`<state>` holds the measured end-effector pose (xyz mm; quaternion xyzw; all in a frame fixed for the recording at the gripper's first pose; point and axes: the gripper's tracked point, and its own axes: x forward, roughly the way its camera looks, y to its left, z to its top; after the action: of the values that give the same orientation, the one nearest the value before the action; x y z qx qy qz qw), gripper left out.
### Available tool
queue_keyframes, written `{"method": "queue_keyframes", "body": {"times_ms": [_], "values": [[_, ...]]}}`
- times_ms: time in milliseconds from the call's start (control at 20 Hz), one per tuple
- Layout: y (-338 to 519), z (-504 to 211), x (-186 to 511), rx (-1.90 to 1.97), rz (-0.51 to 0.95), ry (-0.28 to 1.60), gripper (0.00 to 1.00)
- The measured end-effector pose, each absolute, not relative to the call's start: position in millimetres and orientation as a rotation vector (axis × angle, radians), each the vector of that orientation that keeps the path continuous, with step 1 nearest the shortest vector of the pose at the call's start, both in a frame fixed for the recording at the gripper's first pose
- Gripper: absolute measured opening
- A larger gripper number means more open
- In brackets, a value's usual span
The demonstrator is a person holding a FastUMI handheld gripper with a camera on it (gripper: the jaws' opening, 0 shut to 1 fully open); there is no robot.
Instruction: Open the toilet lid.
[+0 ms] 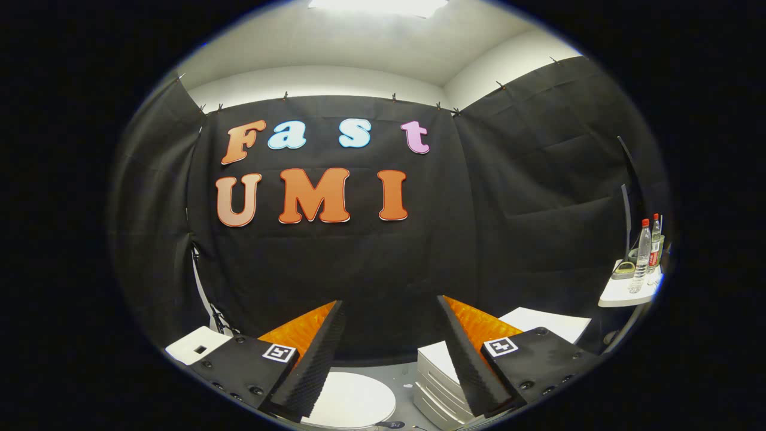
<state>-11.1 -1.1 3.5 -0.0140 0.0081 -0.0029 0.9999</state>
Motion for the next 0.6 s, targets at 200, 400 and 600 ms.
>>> {"method": "queue_keyframes", "body": {"times_ms": [200, 400, 600], "values": [[0.3, 4.6, -16.4, -0.024, -0.008, 0.014, 0.98], [3.0, 1.1, -16.3, -0.019, 0.001, 0.017, 0.98], [10.3, -9.6, -13.0, -0.009, 0.021, -0.004, 0.98]]}}
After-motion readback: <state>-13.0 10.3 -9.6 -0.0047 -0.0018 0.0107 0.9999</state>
